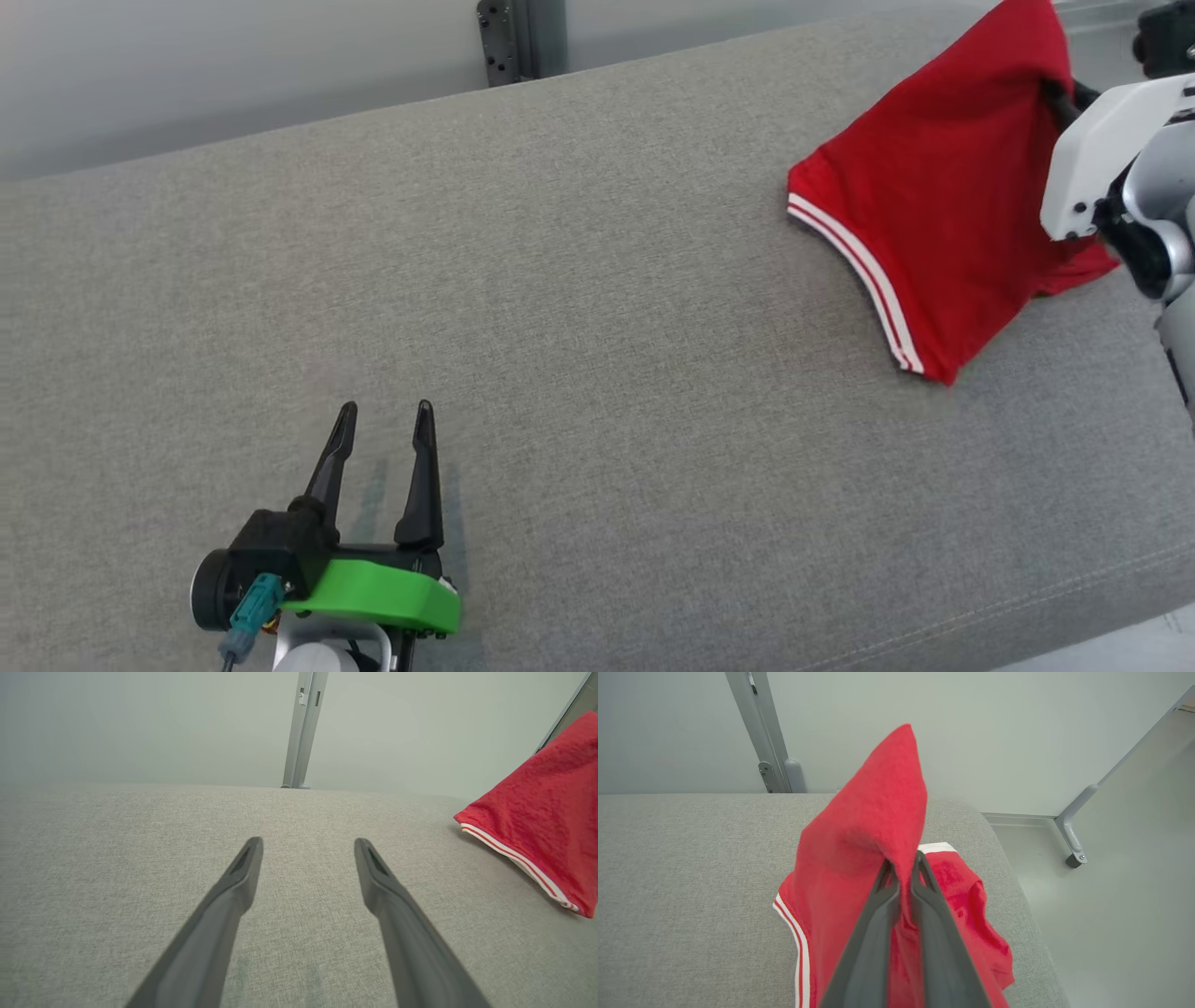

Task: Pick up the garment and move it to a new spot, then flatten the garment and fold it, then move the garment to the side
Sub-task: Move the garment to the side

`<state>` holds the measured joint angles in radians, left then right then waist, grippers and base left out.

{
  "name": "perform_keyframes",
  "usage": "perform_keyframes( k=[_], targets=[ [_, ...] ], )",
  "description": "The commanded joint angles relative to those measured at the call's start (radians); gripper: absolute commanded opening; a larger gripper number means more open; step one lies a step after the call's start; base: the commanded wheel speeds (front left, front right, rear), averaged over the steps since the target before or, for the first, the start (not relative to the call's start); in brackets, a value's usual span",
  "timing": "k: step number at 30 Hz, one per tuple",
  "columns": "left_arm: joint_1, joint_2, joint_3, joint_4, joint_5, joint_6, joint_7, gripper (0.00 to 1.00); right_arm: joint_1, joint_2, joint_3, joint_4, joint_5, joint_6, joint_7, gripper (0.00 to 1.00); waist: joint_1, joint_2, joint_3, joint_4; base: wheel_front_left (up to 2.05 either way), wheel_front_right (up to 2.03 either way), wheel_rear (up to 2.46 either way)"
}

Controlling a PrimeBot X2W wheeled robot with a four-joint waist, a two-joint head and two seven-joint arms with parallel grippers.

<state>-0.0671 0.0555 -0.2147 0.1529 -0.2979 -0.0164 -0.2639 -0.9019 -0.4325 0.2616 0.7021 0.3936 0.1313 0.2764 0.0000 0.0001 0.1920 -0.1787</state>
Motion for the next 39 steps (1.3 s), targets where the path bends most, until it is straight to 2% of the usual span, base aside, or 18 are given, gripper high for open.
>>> perform_keyframes(
  k=[1,8,14,24,26,27,39],
  targets=[
    [-0.015,0.001,0.003,-0.003,0.006,-0.002,0.000,1.00,-0.026,-0.017,-0.017,0.024,-0.013,-0.001,-0.014,0.00,0.0000,-0.0001,0.006,0.034,0.00,0.00,0.00],
    [-0.019,0.000,0.000,-0.009,0.014,-0.005,0.000,1.00,-0.078,-0.074,-0.080,0.154,-0.052,-0.001,-0.022,0.00,0.0000,-0.0001,0.027,0.082,0.00,0.00,0.00],
    [-0.032,0.001,-0.010,-0.024,0.029,-0.015,0.000,1.00,-0.107,-0.157,-0.155,0.265,-0.119,-0.001,-0.032,0.00,0.0000,-0.0001,0.072,0.125,0.00,0.00,0.00],
    [-0.060,0.024,-0.020,-0.033,0.041,-0.010,0.004,1.00,-0.146,-0.190,-0.352,0.405,-0.231,-0.001,-0.104,0.00,0.0000,-0.0001,0.163,0.185,0.00,0.00,0.00],
    [-0.064,0.030,-0.019,-0.037,0.042,-0.009,0.007,1.00,-0.155,-0.180,-0.392,0.416,-0.272,-0.001,-0.133,0.49,0.0000,-0.0001,0.175,0.190,0.00,0.00,0.00],
    [-0.066,0.033,-0.018,-0.039,0.041,-0.009,0.007,1.00,-0.155,-0.171,-0.410,0.424,-0.292,-0.001,-0.141,1.00,0.0000,-0.0001,0.179,0.192,0.00,0.00,0.00],
    [-0.077,0.041,-0.025,-0.035,0.033,-0.002,0.011,1.00,-0.151,-0.089,-0.539,0.452,-0.443,-0.001,-0.161,1.00,0.0000,-0.0001,0.170,0.174,0.00,0.00,0.00]
  ],
)
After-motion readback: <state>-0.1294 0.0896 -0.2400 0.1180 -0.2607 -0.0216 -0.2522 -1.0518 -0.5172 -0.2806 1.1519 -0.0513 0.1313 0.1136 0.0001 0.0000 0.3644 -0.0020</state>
